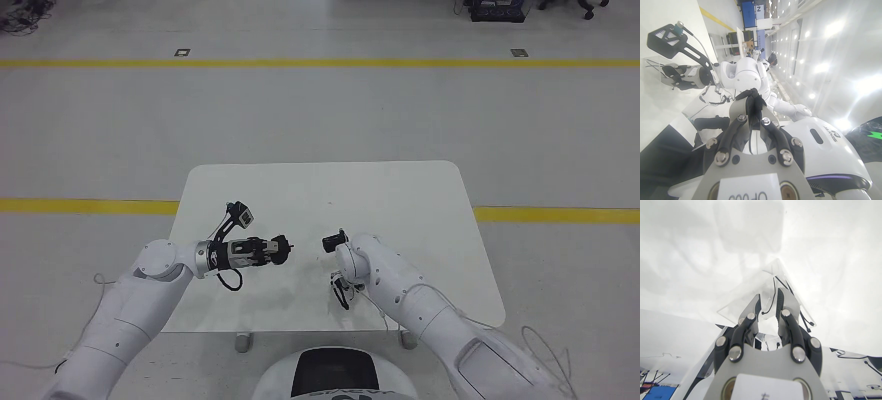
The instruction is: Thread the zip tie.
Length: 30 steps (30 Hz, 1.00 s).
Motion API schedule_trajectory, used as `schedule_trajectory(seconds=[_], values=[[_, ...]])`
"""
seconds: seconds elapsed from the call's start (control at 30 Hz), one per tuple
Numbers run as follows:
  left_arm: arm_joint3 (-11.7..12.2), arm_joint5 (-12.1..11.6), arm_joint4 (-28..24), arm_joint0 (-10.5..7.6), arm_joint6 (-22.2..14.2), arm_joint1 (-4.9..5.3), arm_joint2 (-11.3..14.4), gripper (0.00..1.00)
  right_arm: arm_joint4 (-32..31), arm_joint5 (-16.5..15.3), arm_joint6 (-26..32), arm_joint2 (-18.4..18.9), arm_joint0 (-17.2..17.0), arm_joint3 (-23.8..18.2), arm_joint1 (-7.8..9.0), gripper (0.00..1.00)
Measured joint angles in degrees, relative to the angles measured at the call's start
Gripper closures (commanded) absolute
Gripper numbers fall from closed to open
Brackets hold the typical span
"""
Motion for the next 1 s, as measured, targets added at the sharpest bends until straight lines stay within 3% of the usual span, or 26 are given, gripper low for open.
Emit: schedule_trajectory(seconds=[0.07, 0.53, 0.73, 1.0], values=[[0.00, 0.00, 0.00, 0.00, 0.00, 0.00, 0.00, 1.00, 0.04, -0.04, -0.10, -0.04, 0.09, 0.23, -0.09, 0.95], [0.00, 0.00, 0.00, 0.00, 0.00, 0.00, 0.00, 1.00, -0.55, -0.27, -0.42, 0.09, 0.06, 0.51, -0.36, 1.00], [0.00, 0.00, 0.00, 0.00, 0.00, 0.00, 0.00, 1.00, -1.25, -0.64, 0.64, 0.71, -0.85, -2.28, 0.03, 1.00], [0.00, 0.00, 0.00, 0.00, 0.00, 0.00, 0.00, 1.00, 2.33, -7.14, 3.94, 6.12, -4.25, -9.68, 2.28, 1.00]])
